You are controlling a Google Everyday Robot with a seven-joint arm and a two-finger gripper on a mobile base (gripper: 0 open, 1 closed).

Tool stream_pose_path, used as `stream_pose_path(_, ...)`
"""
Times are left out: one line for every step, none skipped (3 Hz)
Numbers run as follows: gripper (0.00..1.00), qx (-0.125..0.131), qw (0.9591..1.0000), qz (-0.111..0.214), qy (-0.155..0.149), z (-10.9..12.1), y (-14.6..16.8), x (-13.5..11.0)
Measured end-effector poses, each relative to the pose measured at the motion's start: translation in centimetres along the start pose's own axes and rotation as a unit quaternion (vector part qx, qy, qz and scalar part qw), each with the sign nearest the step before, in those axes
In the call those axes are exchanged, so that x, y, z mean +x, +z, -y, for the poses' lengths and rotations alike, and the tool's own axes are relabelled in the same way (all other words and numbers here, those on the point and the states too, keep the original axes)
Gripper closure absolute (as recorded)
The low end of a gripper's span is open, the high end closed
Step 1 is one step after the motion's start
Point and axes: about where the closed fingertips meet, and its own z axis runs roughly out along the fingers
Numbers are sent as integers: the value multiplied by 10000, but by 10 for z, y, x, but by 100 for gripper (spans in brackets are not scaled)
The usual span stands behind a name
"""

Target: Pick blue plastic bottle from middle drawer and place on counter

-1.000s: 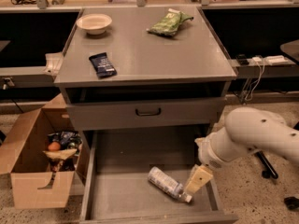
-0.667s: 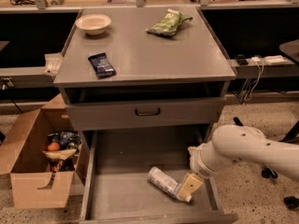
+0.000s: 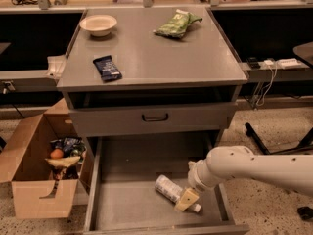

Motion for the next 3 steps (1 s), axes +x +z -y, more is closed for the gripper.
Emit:
stream_pose_path(0, 7, 9998, -85, 198, 8, 46, 8)
stream_pose_path(0, -2, 9991, -248, 357, 14, 81, 13)
stream_pose_path(18, -69, 9980, -416, 465, 17, 110, 16)
